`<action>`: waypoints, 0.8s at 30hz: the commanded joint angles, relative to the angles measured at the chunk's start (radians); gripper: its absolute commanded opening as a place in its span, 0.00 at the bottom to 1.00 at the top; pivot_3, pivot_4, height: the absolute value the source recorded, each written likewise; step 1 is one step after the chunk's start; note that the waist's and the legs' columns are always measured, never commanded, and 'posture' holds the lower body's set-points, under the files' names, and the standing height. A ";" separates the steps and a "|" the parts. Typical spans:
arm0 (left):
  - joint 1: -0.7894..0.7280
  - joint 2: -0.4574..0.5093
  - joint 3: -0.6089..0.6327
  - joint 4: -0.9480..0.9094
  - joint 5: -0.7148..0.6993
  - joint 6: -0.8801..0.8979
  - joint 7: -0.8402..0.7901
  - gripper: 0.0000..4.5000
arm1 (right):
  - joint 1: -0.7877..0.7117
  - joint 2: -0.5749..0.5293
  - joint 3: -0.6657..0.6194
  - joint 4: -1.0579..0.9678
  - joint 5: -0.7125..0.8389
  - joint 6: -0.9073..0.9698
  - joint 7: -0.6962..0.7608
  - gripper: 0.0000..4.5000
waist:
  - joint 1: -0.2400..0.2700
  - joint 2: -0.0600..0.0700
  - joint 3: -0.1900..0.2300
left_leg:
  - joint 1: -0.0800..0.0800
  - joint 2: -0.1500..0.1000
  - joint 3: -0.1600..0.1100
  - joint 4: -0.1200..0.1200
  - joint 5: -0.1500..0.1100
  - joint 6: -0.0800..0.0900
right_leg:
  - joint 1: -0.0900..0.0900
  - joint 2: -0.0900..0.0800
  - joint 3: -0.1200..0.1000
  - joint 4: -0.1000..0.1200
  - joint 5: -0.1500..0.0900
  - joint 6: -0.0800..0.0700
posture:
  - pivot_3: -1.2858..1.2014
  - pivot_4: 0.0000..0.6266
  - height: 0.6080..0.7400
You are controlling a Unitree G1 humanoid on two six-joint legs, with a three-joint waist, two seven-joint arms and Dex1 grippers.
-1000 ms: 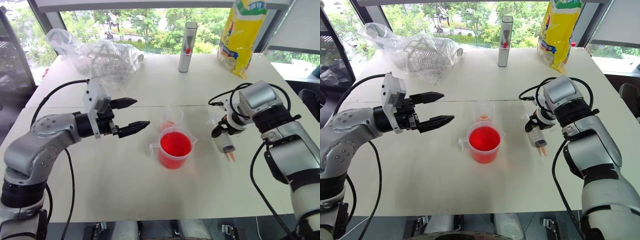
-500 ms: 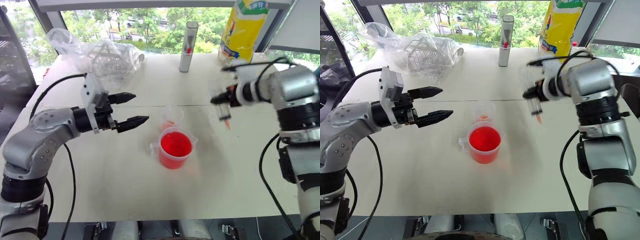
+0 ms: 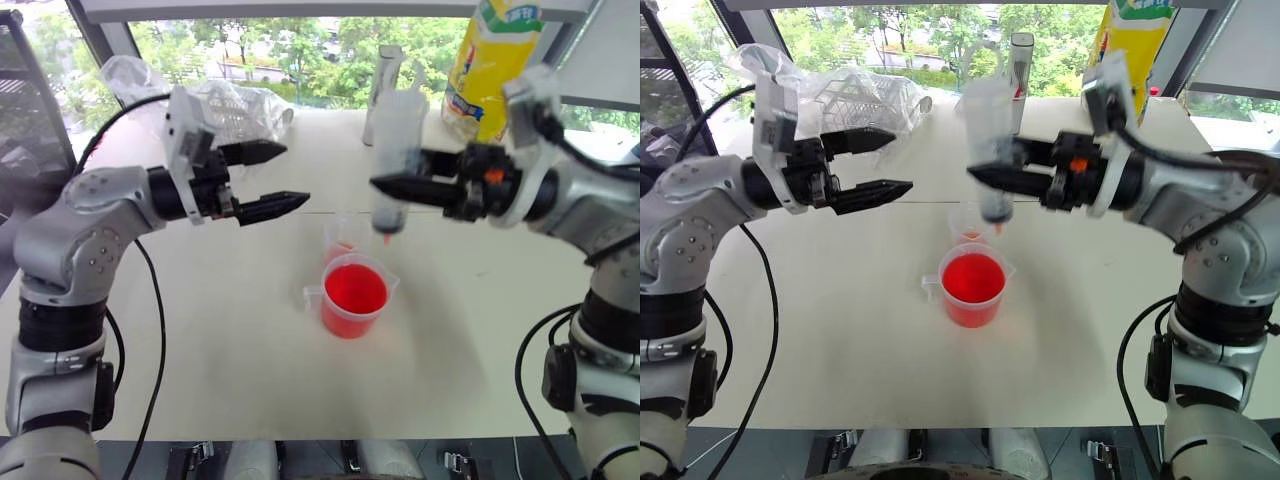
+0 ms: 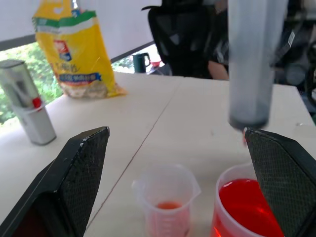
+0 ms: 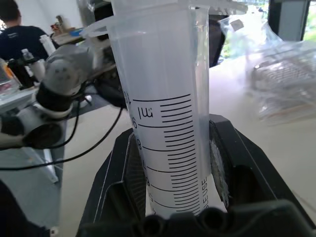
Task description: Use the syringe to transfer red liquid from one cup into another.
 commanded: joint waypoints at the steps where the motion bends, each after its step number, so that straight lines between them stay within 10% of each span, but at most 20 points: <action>1: -0.063 0.000 -0.002 0.016 -0.022 0.001 -0.049 1.00 | 0.096 0.026 0.015 -0.105 0.033 -0.101 0.014 0.31 | -0.002 0.000 0.000 | 0.000 0.000 0.000 0.000 0.000 0.000 | 0.000 0.000 0.000 0.000 0.000 0.000 | 0.52 0.24 1.00; 10: -0.125 -0.002 -0.033 0.019 -0.051 0.051 -0.130 1.00 | 0.283 0.139 0.259 0.003 -0.304 -0.565 0.014 0.31 | -0.003 0.001 0.000 | 0.001 -0.001 0.000 0.000 0.000 0.000 | -0.001 0.002 0.001 0.002 0.000 0.000 | 0.52 0.24 1.00; 24: -0.101 -0.015 -0.118 -0.033 -0.002 0.045 -0.175 1.00 | 0.312 0.146 0.331 0.055 -0.372 -0.690 0.016 0.31 | -0.002 0.001 0.000 | 0.001 -0.001 0.000 0.000 0.000 0.000 | -0.001 0.002 0.001 0.002 0.000 0.000 | 0.52 0.24 1.00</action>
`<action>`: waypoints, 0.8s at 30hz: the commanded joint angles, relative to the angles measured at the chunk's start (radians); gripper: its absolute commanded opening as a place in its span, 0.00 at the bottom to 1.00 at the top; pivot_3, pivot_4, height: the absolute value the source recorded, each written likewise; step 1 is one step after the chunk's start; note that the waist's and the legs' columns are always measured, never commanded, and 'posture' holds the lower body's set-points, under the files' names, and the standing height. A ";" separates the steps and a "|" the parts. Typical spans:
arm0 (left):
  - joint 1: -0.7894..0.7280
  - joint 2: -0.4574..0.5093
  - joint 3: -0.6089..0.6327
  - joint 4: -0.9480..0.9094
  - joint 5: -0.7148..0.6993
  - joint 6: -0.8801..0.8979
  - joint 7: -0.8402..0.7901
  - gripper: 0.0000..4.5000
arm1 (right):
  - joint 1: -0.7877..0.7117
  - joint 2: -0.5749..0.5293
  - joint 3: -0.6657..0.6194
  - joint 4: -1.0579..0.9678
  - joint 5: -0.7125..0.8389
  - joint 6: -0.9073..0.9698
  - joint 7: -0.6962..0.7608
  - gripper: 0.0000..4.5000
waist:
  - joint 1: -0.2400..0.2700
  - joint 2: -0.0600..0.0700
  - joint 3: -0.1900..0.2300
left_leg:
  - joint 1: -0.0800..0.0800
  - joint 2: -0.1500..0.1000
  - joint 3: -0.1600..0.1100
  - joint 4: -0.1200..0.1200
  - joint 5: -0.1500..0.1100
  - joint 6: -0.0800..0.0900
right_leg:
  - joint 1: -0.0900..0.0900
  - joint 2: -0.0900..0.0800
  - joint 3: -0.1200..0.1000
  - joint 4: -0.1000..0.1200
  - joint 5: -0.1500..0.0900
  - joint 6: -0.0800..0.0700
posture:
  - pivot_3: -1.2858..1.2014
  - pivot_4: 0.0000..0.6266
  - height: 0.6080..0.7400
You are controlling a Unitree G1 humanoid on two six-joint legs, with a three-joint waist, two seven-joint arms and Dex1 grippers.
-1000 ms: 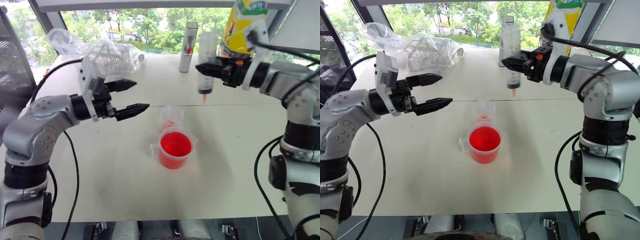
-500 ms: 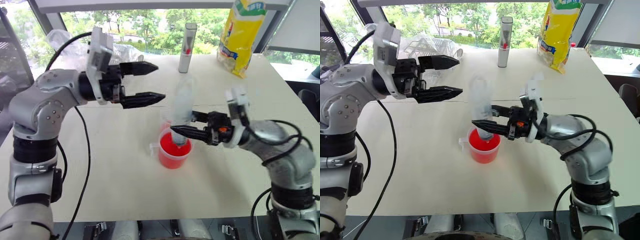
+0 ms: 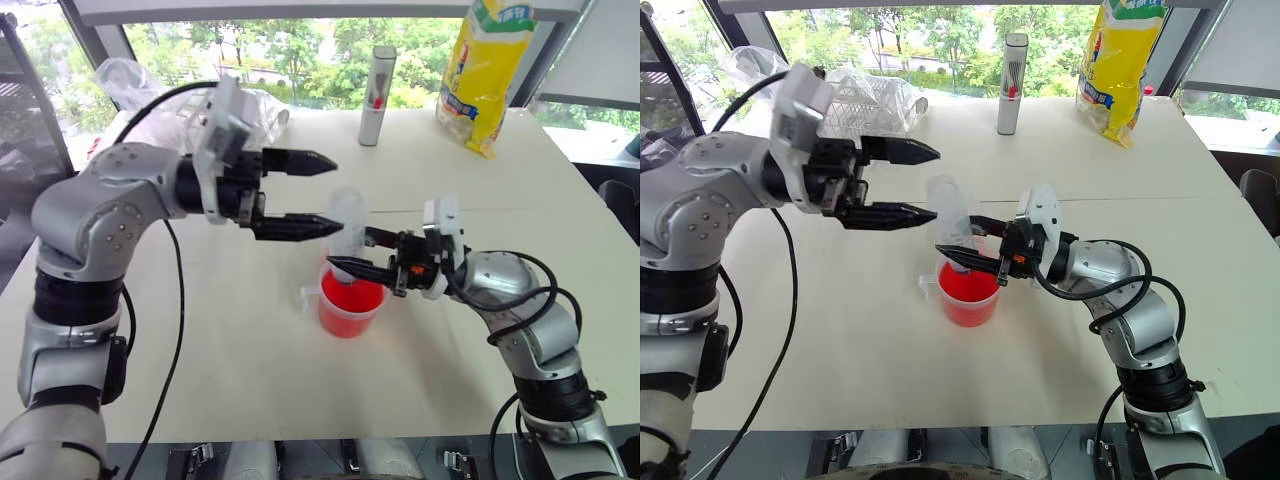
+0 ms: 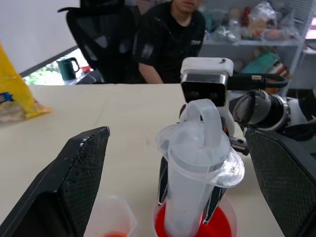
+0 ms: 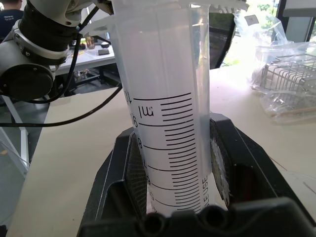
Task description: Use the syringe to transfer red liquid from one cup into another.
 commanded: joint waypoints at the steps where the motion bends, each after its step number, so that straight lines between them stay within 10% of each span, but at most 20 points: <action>1: 0.001 -0.007 -0.005 -0.023 0.020 -0.032 -0.004 1.00 | -0.002 -0.005 -0.008 -0.019 0.001 -0.025 -0.002 0.31 | 0.000 0.000 0.000 | 0.000 0.000 0.000 0.000 0.000 0.000 | 0.000 0.000 0.000 0.000 0.000 0.000 | 0.52 0.24 1.00; 14: 0.001 -0.115 0.005 -0.028 -0.004 0.001 0.076 1.00 | 0.015 -0.032 0.007 -0.028 0.009 -0.009 0.008 0.31 | 0.001 0.000 0.000 | 0.000 0.000 0.000 0.000 0.000 0.000 | 0.000 0.000 0.001 0.000 0.000 0.000 | 0.52 0.24 1.00; 24: 0.016 -0.131 0.016 -0.059 -0.071 0.066 0.127 0.05 | 0.013 -0.048 0.008 -0.023 0.012 -0.009 0.012 0.31 | 0.000 0.000 0.000 | 0.000 0.000 0.000 0.001 0.000 0.000 | 0.000 0.000 0.002 0.000 0.000 0.000 | 0.52 0.24 1.00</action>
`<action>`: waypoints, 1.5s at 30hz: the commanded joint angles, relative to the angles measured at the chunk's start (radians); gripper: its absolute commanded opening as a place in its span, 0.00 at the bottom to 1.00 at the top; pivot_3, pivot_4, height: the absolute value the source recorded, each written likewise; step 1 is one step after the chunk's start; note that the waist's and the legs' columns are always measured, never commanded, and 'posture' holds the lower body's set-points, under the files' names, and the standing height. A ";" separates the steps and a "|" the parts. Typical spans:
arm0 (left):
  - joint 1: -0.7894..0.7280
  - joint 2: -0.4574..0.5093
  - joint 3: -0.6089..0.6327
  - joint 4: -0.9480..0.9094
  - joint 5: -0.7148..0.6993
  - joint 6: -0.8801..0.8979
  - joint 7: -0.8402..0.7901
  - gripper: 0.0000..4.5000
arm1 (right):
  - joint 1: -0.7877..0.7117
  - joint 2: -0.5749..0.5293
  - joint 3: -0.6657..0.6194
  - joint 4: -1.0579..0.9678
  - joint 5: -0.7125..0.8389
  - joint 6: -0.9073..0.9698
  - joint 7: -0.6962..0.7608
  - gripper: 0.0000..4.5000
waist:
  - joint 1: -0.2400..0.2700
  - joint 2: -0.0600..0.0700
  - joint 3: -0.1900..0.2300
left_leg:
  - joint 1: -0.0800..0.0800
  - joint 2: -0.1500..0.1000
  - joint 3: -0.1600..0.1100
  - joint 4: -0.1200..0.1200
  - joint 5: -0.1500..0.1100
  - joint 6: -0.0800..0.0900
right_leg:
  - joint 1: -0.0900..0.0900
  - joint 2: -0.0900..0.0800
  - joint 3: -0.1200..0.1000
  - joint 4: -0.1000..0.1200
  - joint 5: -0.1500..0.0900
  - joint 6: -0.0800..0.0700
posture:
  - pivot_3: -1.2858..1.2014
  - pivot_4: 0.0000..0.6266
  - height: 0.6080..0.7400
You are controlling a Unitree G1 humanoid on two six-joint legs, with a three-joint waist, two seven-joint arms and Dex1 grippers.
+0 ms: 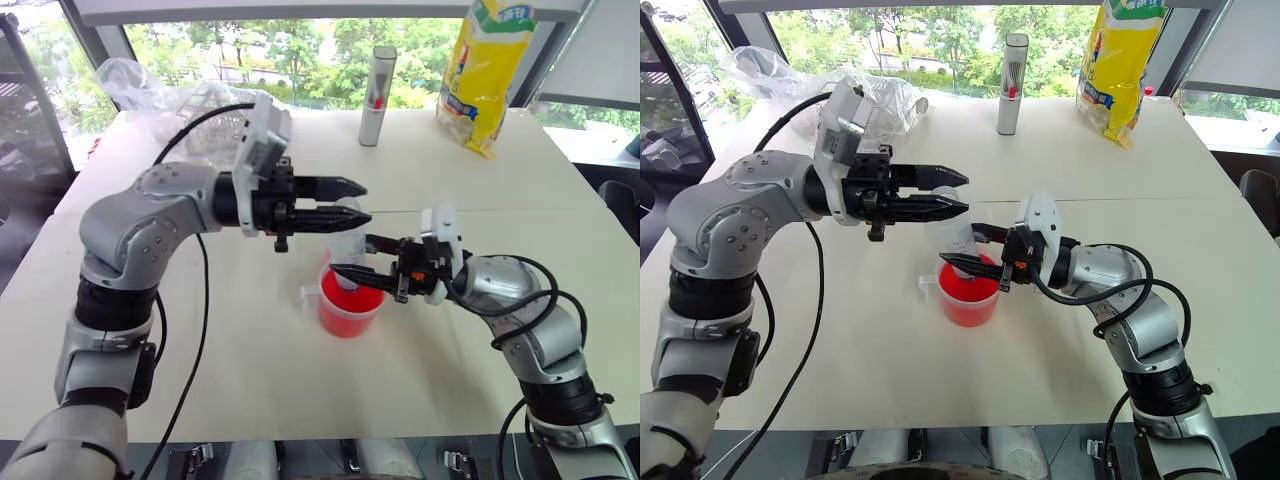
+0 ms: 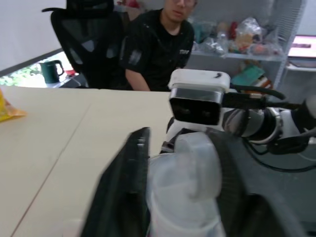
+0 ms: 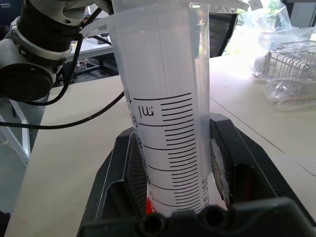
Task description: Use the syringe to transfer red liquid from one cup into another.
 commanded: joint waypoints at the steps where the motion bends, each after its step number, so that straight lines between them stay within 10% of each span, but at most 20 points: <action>1: -0.006 0.001 0.037 -0.023 -0.024 0.007 0.021 0.01 | -0.006 -0.009 -0.003 -0.024 0.011 -0.005 0.010 0.31 | 0.000 0.000 0.000 | 0.000 0.000 0.000 0.000 0.000 0.000 | 0.000 0.000 0.000 0.000 0.000 0.000 | 0.52 0.24 1.00; 45: -0.182 -0.003 0.111 0.148 -0.028 -0.034 0.045 0.01 | 0.040 -0.045 0.016 -0.024 0.060 0.065 0.049 0.31 | 0.000 0.000 0.000 | 0.001 0.000 0.000 0.000 0.000 0.000 | 0.000 0.000 0.000 0.000 0.000 0.000 | 0.52 0.24 1.00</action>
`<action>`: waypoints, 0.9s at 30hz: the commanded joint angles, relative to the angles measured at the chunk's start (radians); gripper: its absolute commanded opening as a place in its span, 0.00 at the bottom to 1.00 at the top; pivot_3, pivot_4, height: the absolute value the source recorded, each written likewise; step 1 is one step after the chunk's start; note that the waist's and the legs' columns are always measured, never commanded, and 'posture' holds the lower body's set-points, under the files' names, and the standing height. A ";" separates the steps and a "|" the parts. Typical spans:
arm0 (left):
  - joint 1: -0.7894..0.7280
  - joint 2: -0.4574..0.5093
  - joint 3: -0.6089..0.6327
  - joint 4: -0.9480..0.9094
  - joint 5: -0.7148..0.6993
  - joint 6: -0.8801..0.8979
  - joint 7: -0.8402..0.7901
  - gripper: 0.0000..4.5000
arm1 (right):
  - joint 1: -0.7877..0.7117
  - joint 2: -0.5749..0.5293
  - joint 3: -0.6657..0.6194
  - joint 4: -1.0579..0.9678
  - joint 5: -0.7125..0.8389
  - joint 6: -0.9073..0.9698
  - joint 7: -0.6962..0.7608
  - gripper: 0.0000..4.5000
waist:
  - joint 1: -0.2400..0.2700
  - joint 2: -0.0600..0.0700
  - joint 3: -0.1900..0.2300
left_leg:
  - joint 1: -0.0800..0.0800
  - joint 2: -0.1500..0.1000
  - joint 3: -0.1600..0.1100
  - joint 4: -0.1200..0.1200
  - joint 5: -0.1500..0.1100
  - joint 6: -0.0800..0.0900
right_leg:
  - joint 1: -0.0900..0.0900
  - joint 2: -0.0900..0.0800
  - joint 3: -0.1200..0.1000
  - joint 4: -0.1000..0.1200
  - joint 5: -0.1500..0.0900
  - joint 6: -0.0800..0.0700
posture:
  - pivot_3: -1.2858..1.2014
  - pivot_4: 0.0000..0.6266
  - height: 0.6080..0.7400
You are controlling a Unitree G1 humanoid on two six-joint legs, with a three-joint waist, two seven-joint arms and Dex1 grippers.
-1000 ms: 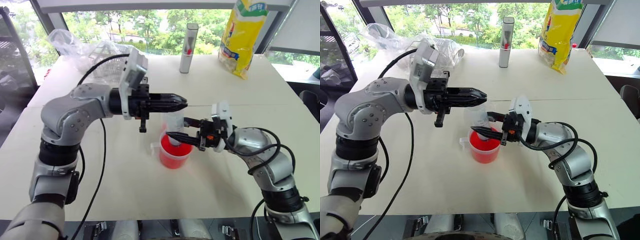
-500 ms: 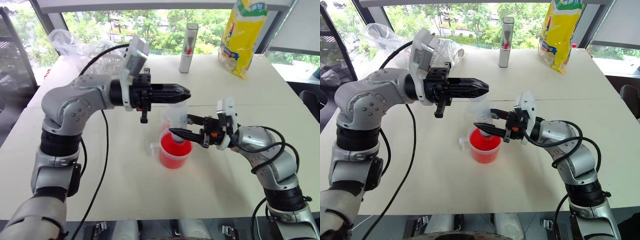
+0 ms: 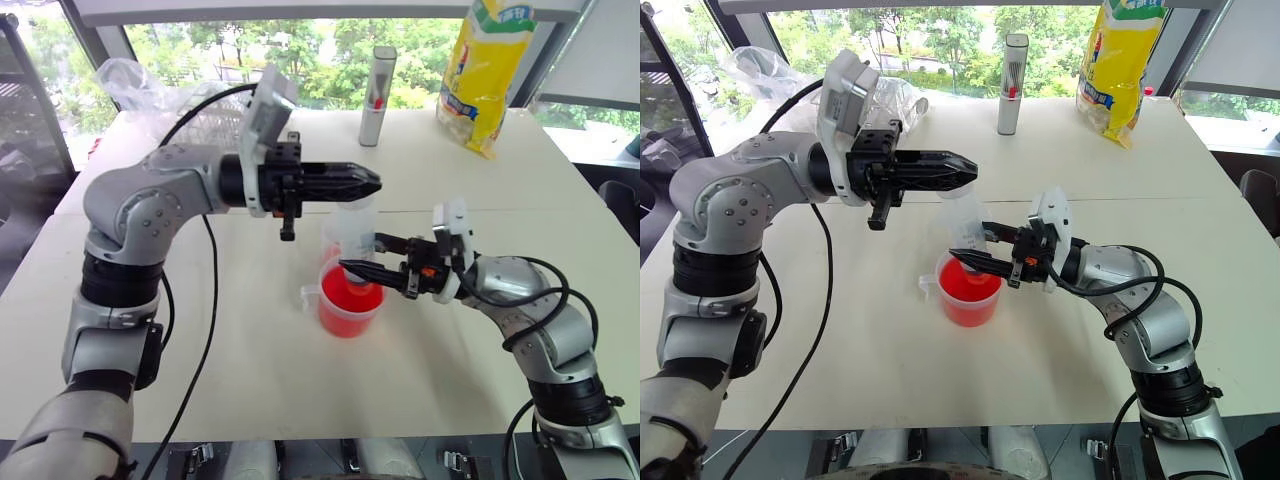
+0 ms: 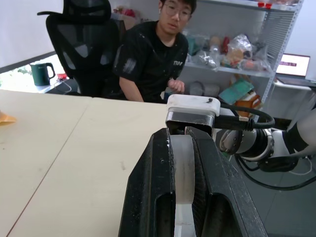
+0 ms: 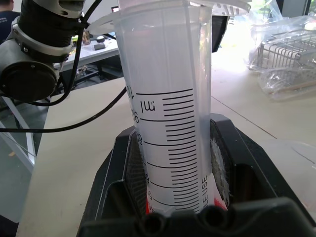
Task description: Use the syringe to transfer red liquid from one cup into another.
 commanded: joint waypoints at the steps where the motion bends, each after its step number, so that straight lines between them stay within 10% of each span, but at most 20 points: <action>1: -0.067 0.018 0.109 0.018 0.015 -0.072 0.026 0.01 | 0.024 -0.025 0.049 -0.029 0.002 0.008 0.050 0.31 | 0.000 0.000 0.000 | 0.000 0.000 0.000 0.000 0.000 0.000 | 0.000 0.000 0.000 0.000 0.000 0.000 | 0.52 0.24 1.00; 4: -0.059 0.020 0.103 0.012 0.013 -0.065 0.021 0.01 | 0.017 -0.024 0.046 -0.028 0.003 0.008 0.050 0.31 | 0.000 0.000 0.000 | 0.000 0.000 0.000 0.000 0.000 0.000 | 0.000 0.000 0.000 0.000 0.000 0.000 | 0.52 0.24 1.00; 14: -0.006 0.043 0.104 0.012 0.049 -0.078 0.012 0.99 | -0.036 -0.023 0.008 -0.057 0.051 0.041 0.027 0.31 | 0.001 0.000 0.000 | 0.001 0.000 0.000 0.000 0.000 0.000 | 0.000 0.000 0.000 0.000 0.000 0.000 | 0.52 0.24 1.00; 27: 0.045 0.136 0.263 0.075 0.073 -0.099 0.091 0.99 | -0.144 -0.042 -0.087 -0.071 0.140 0.109 -0.024 0.31 | -0.001 0.000 0.000 | 0.001 0.000 0.000 0.000 0.000 0.000 | 0.000 0.000 0.000 0.002 0.000 0.000 | 0.52 0.24 1.00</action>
